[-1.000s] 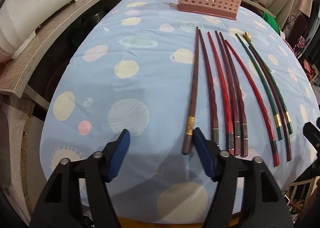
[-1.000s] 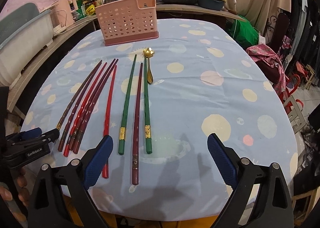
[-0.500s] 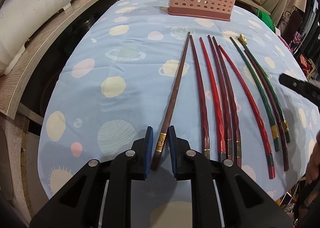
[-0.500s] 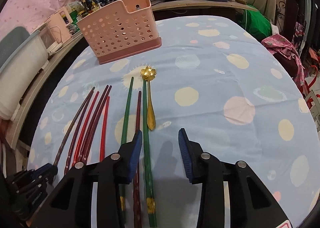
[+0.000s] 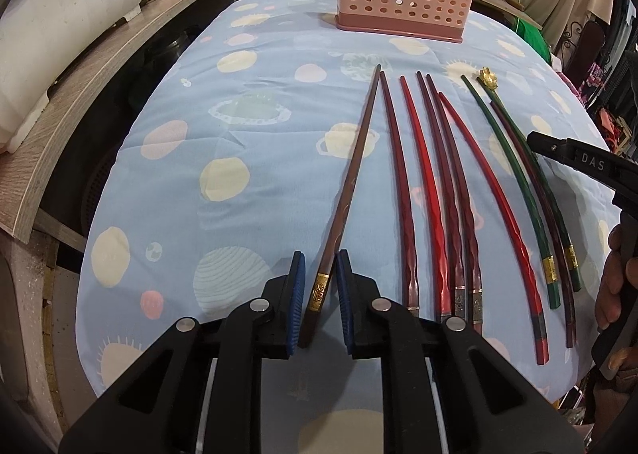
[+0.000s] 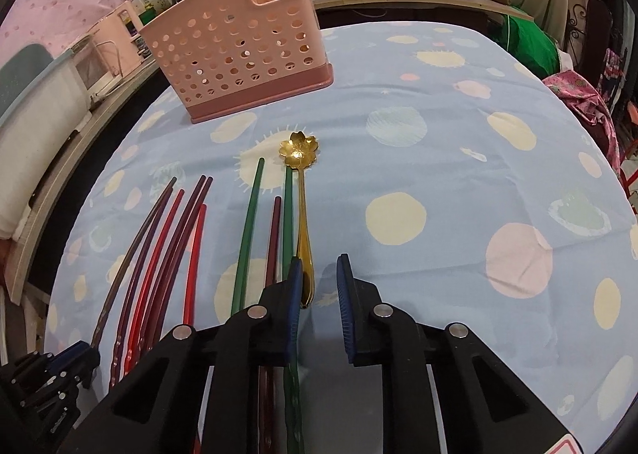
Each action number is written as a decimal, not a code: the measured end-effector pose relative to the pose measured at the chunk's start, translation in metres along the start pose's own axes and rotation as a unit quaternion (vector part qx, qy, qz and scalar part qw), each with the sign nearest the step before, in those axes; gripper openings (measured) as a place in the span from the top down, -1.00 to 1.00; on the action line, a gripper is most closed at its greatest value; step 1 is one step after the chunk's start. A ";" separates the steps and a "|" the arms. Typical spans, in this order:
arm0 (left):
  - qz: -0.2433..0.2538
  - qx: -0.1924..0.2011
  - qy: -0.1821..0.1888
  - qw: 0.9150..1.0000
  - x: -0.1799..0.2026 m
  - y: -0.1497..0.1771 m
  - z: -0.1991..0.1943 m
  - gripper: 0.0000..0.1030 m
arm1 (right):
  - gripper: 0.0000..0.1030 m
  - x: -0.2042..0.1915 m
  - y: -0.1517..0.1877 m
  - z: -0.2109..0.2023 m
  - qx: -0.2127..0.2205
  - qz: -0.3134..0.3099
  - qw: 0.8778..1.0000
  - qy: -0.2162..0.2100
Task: Organize utensils
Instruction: 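Grasp the brown wooden chopstick with the left tool while the right tool grasps the gold spoon, then lift and carry the chopstick and spoon in both tools to the pink basket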
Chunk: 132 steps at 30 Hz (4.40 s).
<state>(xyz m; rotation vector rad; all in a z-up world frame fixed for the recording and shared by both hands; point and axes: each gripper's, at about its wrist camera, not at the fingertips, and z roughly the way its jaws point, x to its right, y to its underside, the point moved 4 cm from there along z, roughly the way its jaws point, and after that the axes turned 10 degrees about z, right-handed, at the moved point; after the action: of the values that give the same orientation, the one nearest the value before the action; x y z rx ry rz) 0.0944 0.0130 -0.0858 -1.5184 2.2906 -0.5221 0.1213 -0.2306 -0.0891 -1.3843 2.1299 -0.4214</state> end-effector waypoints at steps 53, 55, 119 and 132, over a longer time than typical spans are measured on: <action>-0.015 0.000 0.032 0.999 0.003 0.020 -0.011 0.86 | 0.97 0.044 0.060 -0.054 -0.004 0.008 1.000 0.025; -0.018 0.001 0.037 0.999 0.002 0.020 -0.012 0.87 | 0.97 0.044 0.060 -0.057 -0.004 0.010 1.000 0.023; -0.027 0.193 -0.002 0.981 -0.041 -0.131 -0.148 0.87 | 0.96 0.025 0.034 -0.088 -0.099 -0.023 0.995 -0.013; -0.024 0.267 -0.022 0.963 -0.047 -0.223 -0.196 0.87 | 0.96 -0.029 -0.117 -0.132 0.034 -0.064 0.996 -0.045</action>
<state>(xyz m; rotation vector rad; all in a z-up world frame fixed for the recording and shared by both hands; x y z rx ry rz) 0.1976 -0.0016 0.1960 -1.2954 1.8677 -1.0100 0.1356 -0.2584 0.0869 -1.4786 1.9444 -0.4682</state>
